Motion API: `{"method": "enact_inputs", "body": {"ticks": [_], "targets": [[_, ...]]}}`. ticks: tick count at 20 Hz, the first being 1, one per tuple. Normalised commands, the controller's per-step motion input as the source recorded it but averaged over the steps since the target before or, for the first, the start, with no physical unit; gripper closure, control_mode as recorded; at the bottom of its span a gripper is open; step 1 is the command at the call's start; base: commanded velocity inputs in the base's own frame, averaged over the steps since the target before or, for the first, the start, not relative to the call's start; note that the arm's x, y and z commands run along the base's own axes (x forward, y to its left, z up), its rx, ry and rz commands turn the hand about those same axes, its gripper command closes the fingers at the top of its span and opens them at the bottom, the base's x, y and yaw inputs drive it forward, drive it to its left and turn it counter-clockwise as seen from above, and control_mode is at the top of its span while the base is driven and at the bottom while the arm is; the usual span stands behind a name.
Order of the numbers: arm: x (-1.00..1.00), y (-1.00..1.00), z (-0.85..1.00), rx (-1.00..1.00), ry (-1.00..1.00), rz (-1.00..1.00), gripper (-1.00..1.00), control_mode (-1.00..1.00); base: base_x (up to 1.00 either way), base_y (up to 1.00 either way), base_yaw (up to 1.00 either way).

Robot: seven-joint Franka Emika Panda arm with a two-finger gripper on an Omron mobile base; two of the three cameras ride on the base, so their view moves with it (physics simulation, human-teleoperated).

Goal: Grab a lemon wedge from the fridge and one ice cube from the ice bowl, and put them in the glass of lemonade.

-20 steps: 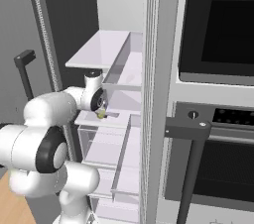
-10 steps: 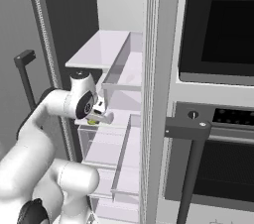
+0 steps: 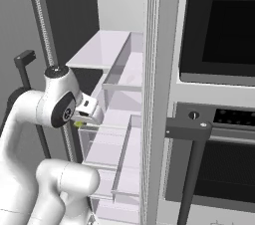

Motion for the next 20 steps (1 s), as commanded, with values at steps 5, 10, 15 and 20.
{"method": "enact_inputs", "body": {"ticks": [5, 10, 15, 20], "targets": [[-0.90, 0.02, 0.86, 0.00, 0.01, 0.09, 1.00, -1.00, 0.00, 0.00, 0.00], [-0.48, 0.05, 0.43, 0.00, 0.00, 0.03, 1.00, -1.00, 0.00, 0.00, 0.00], [0.00, 0.00, 0.00, 0.00, 0.00, 0.00, 1.00, -1.00, 0.00, 0.00, 0.00], [0.00, 0.00, 0.00, 0.00, 0.00, 0.00, 1.00, -1.00, 0.00, 0.00, 0.00]]}}
